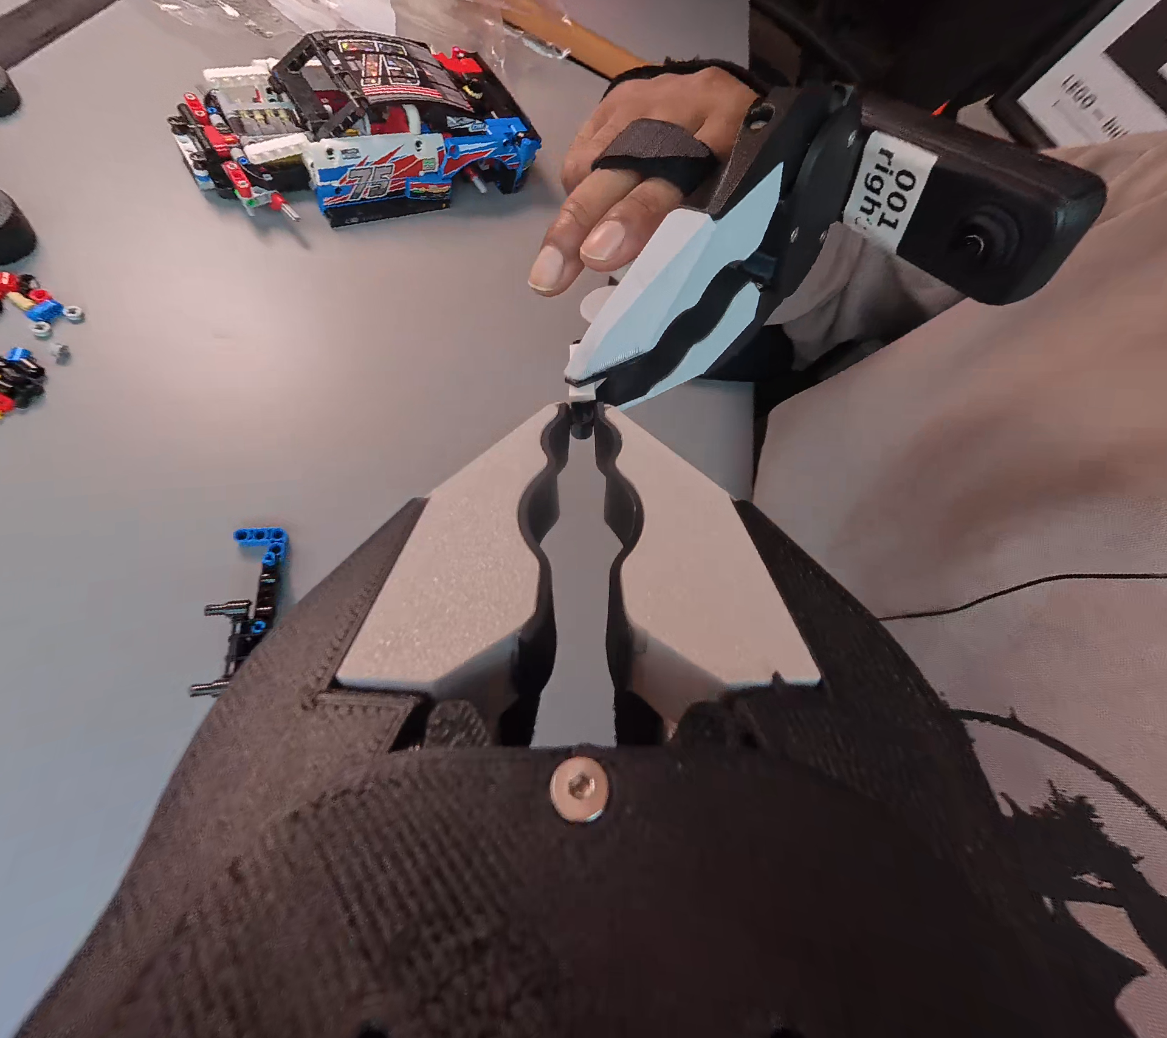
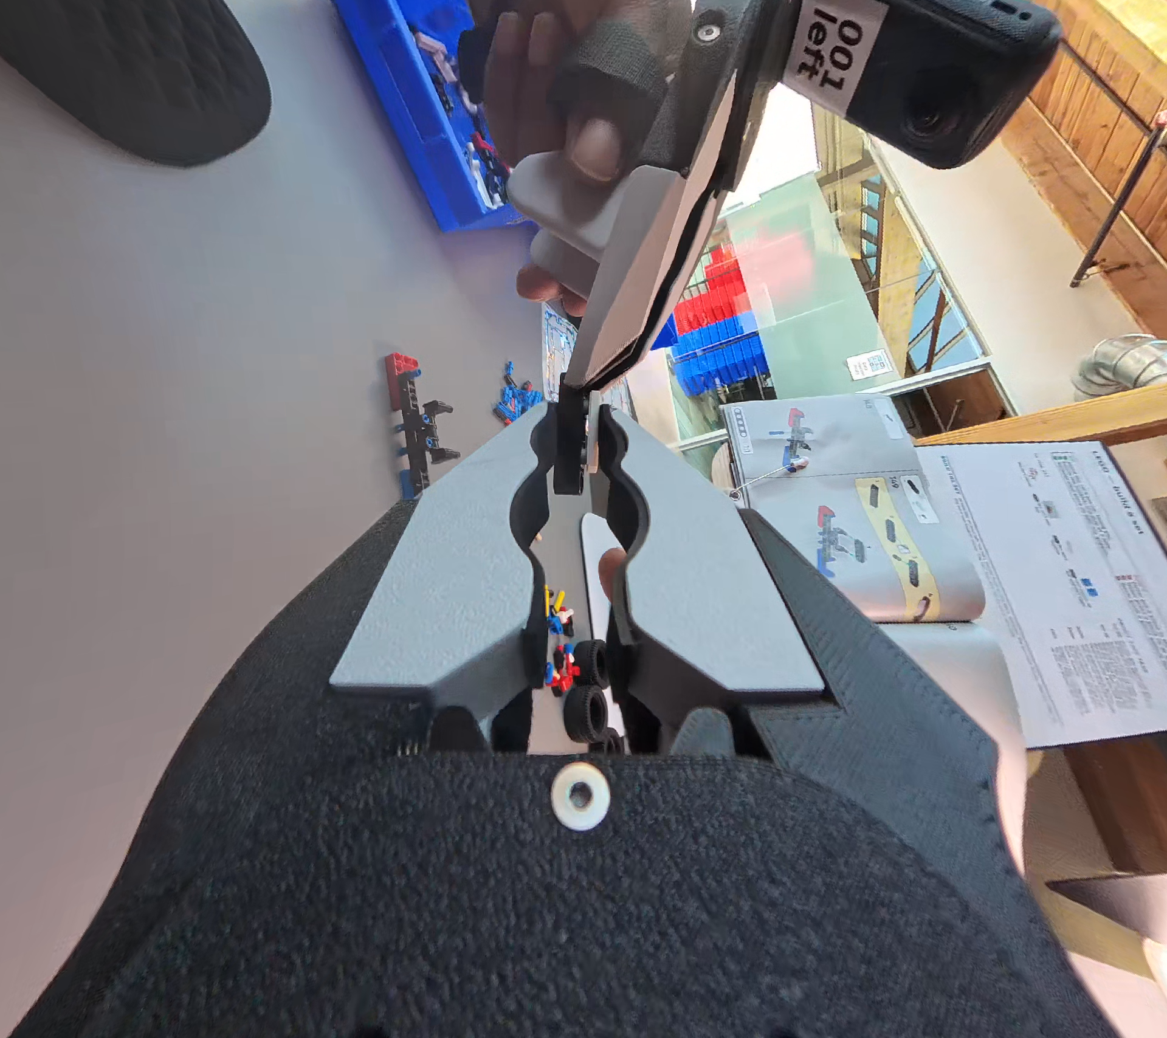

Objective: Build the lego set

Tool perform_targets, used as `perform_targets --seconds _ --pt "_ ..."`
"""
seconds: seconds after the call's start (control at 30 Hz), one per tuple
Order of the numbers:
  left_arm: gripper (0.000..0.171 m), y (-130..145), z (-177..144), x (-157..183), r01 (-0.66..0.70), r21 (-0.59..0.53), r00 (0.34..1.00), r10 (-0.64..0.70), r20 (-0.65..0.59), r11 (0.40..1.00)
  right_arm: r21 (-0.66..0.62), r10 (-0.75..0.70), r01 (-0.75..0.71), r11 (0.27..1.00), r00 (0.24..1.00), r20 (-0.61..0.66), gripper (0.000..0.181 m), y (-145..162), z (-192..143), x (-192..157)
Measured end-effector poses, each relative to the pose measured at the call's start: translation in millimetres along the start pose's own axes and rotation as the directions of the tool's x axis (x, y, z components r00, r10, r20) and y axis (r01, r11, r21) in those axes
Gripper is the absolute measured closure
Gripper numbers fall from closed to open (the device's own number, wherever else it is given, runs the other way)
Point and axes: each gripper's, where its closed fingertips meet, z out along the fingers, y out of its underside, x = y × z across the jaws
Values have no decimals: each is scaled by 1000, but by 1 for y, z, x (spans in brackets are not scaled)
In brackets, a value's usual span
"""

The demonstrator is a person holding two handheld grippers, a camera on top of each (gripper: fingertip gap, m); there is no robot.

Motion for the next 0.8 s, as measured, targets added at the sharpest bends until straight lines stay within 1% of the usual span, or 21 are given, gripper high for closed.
perform_targets --seconds 0.13,0.23,0.3,0.37,0.43,0.5,0.57,0.63,0.73,0.8 --pt "166 -7 -3 7 116 75 991 -110 -79 990 41 127 -127 991 992 21 171 -6 -5 6" --pt "166 -8 -3 8 174 125 981 -160 -114 977 52 184 -187 981 982 48 171 -7 -6 6" --pt "165 -9 -3 8 190 166 977 -170 -127 968 65 235 -240 969 969 71 172 -7 -6 6" --pt "165 -8 -3 7 179 196 980 -158 -117 964 74 269 -276 958 959 92 171 -6 -6 6" --pt "161 -6 -2 3 158 218 986 -142 -85 963 71 272 -280 957 957 97 171 -5 -4 4" --pt "156 -5 0 3 161 235 986 -145 -84 958 69 262 -269 961 960 98 171 -6 -1 3" --pt "164 -4 3 1 174 251 984 -159 -81 952 62 239 -246 967 966 97 171 -6 3 1" --pt "165 -3 4 -3 186 266 982 -172 -76 946 56 229 -235 970 969 95 172 -4 5 0" --pt "165 -3 4 -4 258 279 965 -233 -119 925 68 239 -246 967 966 96 172 -2 6 0" --pt "163 -4 3 -4 310 298 948 -268 -173 903 74 252 -260 963 963 99 172 -2 6 0"
